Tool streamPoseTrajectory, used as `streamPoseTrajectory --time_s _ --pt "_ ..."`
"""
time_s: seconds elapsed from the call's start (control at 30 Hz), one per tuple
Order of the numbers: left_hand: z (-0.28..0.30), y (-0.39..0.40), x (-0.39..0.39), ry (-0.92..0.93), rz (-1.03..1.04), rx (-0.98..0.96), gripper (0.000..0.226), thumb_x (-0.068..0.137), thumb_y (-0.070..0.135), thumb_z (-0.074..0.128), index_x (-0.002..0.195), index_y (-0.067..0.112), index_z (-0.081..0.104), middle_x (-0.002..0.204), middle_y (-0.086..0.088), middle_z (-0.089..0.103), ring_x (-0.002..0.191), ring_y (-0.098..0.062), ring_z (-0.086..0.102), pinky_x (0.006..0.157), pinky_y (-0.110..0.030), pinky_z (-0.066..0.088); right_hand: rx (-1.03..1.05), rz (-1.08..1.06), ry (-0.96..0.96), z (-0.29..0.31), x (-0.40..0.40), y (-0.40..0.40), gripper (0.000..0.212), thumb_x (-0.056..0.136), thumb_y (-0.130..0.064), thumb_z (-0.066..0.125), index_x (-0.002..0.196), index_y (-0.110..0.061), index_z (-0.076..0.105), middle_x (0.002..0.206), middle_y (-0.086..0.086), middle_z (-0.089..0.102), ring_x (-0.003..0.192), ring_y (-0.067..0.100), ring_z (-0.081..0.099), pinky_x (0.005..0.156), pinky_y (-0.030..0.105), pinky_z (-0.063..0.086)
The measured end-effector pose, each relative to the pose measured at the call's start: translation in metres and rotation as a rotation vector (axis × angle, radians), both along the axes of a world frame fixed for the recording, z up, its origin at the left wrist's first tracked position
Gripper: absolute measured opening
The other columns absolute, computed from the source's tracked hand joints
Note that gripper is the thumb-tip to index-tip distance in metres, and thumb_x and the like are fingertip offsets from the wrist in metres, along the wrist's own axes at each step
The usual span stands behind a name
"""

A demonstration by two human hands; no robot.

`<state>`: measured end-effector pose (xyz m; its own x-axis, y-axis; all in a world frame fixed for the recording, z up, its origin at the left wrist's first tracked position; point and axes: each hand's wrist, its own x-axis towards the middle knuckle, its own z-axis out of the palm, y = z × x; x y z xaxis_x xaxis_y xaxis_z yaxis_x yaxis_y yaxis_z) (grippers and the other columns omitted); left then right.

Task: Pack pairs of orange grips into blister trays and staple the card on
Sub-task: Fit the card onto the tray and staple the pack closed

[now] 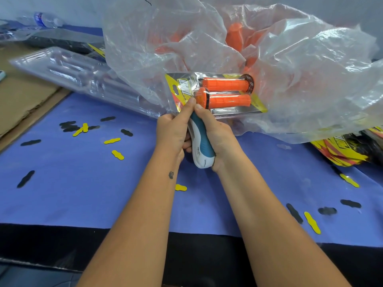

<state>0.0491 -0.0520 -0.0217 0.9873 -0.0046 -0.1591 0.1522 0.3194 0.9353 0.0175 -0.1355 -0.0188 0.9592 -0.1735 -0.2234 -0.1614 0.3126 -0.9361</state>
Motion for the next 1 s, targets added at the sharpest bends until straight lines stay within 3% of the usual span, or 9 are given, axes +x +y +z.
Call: streamPoseTrajectory --time_s 0.1,0.27,0.37,0.47,0.6,0.7,0.8,0.87,1.0 --pt "0.000 0.001 0.000 -0.005 -0.024 0.024 0.048 0.082 0.049 0.071 0.063 0.017 0.041 0.041 0.003 0.035 0.030 -0.012 0.033 0.036 -0.015 0.026 0.002 0.011 -0.023 -0.001 0.000 0.001 0.039 0.084 -0.044 0.071 0.064 -0.010 0.072 0.064 0.016 0.068 0.050 0.027 0.064 0.049 0.030 0.053" --pt "0.001 0.009 0.002 0.092 -0.169 -0.095 0.052 0.092 0.053 0.047 0.056 0.016 0.050 0.047 -0.002 0.035 0.032 -0.015 0.028 0.034 -0.016 0.023 -0.004 0.055 -0.055 -0.002 -0.002 0.000 0.063 0.073 -0.054 0.065 0.094 0.006 0.071 0.071 0.020 0.068 0.054 0.029 0.063 0.053 0.031 0.054" --pt "0.001 0.010 0.003 0.081 -0.138 -0.132 0.044 0.094 0.046 0.048 0.069 0.012 0.060 0.052 -0.005 0.049 0.038 -0.018 0.041 0.035 -0.019 0.033 -0.063 0.183 -0.069 -0.001 -0.003 -0.011 0.055 0.074 -0.053 0.065 0.094 -0.002 0.071 0.073 0.015 0.067 0.061 0.027 0.064 0.054 0.030 0.052" --pt "0.002 0.010 0.006 0.081 -0.043 -0.205 0.025 0.094 0.032 0.054 0.082 0.011 0.062 0.066 -0.006 0.063 0.059 -0.019 0.062 0.054 -0.028 0.053 -0.264 0.278 -0.057 0.000 -0.007 -0.029 0.059 0.065 -0.057 0.073 0.096 -0.008 0.072 0.077 0.008 0.068 0.069 0.023 0.066 0.056 0.032 0.053" --pt "0.003 0.013 0.011 0.066 -0.008 -0.279 0.020 0.094 0.025 0.054 0.087 0.011 0.065 0.072 -0.007 0.067 0.061 -0.020 0.062 0.061 -0.029 0.051 -0.468 0.455 -0.049 0.003 -0.014 -0.049 0.045 0.064 -0.056 0.076 0.092 -0.021 0.075 0.080 0.003 0.073 0.068 0.019 0.069 0.059 0.030 0.054" --pt "0.002 0.015 0.012 0.065 -0.043 -0.246 0.018 0.093 0.025 0.054 0.091 0.012 0.066 0.076 -0.008 0.069 0.061 -0.020 0.064 0.062 -0.029 0.053 -0.544 0.489 -0.059 0.007 -0.017 -0.057 0.032 0.066 -0.054 0.074 0.085 -0.028 0.076 0.076 -0.006 0.072 0.067 0.009 0.065 0.058 0.022 0.049" --pt "-0.001 0.015 0.012 0.018 -0.064 -0.159 0.005 0.090 0.017 0.062 0.086 0.014 0.064 0.078 -0.007 0.066 0.062 -0.016 0.065 0.059 -0.027 0.055 -0.675 0.473 -0.052 0.009 -0.017 -0.061 0.035 0.066 -0.054 0.077 0.086 -0.026 0.077 0.075 -0.011 0.072 0.065 0.002 0.063 0.059 0.018 0.046" --pt "-0.003 0.015 0.011 -0.038 -0.056 -0.090 0.011 0.087 0.009 0.067 0.079 0.016 0.064 0.071 0.000 0.067 0.062 -0.012 0.064 0.059 -0.024 0.055 -0.814 0.386 -0.070 0.008 -0.015 -0.063 0.037 0.068 -0.054 0.080 0.085 -0.021 0.075 0.074 -0.012 0.070 0.064 0.002 0.061 0.062 0.022 0.046" --pt "-0.006 0.013 0.009 -0.077 -0.020 -0.045 0.018 0.086 0.004 0.068 0.074 0.018 0.065 0.063 0.006 0.067 0.058 -0.006 0.063 0.059 -0.019 0.054 -0.868 0.117 -0.109 0.002 -0.014 -0.076 0.025 0.073 -0.060 0.073 0.086 -0.039 0.068 0.084 -0.027 0.070 0.080 -0.012 0.064 0.064 0.008 0.048"
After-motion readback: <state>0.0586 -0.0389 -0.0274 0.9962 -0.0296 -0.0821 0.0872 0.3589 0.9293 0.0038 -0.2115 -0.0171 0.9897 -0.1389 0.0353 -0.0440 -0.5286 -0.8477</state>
